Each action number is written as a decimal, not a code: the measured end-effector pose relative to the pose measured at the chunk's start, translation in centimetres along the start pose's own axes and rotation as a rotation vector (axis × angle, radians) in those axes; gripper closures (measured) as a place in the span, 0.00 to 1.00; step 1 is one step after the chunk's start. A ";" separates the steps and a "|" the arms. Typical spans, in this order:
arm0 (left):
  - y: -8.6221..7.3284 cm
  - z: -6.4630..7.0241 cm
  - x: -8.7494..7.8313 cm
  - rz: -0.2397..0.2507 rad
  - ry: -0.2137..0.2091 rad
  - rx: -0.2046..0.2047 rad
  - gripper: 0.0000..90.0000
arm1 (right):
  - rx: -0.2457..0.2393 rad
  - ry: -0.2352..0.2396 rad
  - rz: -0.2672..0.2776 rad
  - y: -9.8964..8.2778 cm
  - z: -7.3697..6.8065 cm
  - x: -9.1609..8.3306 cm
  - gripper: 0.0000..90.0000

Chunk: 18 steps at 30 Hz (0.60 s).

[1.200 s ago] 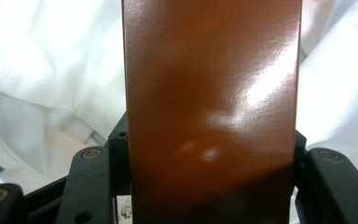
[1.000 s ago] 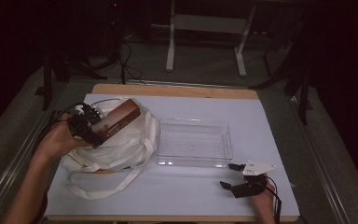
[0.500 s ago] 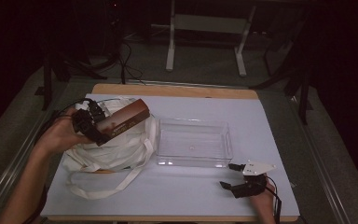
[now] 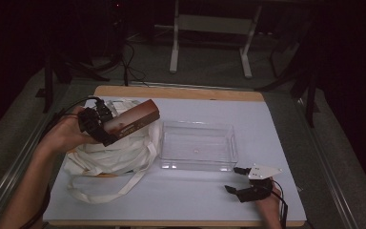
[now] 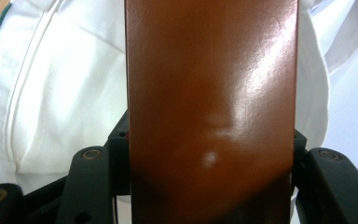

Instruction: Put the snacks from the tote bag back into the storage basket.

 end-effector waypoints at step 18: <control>3.0 1.2 -0.5 0.032 -0.010 0.072 0.49 | -0.001 0.007 0.014 0.0 0.0 -0.1 0.23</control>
Point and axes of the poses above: each handheld gripper's, and its own axes: x roughly forward along the jaws, y roughly out of its top, z roughly to its right, the point moved 7 cm from there along x, roughly forward along the jaws, and after that the axes turned 9 degrees about y, right-handed, at the moved point
